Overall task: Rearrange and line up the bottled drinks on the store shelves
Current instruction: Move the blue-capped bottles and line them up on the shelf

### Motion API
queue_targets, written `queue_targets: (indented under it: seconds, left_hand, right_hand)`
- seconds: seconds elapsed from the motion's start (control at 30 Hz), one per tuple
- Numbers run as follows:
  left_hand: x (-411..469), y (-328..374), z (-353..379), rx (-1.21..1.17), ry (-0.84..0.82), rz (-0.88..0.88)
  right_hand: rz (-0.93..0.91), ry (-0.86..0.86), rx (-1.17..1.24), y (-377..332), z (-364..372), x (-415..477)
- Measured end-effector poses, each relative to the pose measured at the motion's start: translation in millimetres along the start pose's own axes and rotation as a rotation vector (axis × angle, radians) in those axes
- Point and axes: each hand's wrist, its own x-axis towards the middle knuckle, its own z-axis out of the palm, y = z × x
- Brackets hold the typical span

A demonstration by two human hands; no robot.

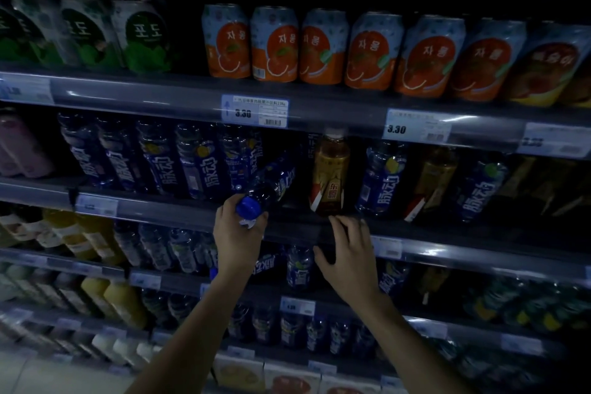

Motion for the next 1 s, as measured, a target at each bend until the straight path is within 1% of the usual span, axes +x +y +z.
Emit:
queue_targets:
  seconds: [0.23, 0.47, 0.57, 0.83, 1.0]
  left_hand:
    - [2.5, -0.1, -0.2, -0.039, 0.010, -0.059]
    - [1.3, 7.2, -2.5, 0.003, 0.089, -0.023]
    - [1.2, 12.0, -5.8, -0.041, 0.117, 0.011]
    - [14.9, 40.0, -14.9, -0.183, 0.174, 0.027]
    - [15.5, 54.9, -17.4, -0.277, 0.211, 0.076]
  right_hand:
    - [-0.057, -0.043, -0.021, 6.0, 0.7, -2.8]
    - [-0.059, -0.065, 0.013, 7.7, 0.0, -3.6]
    - [-0.073, -0.072, 0.032, 9.9, -1.3, -2.9]
    - [-0.072, -0.054, 0.076, 9.7, -1.5, -1.9]
    - [-0.067, -0.045, 0.097, 10.7, -0.6, -2.2]
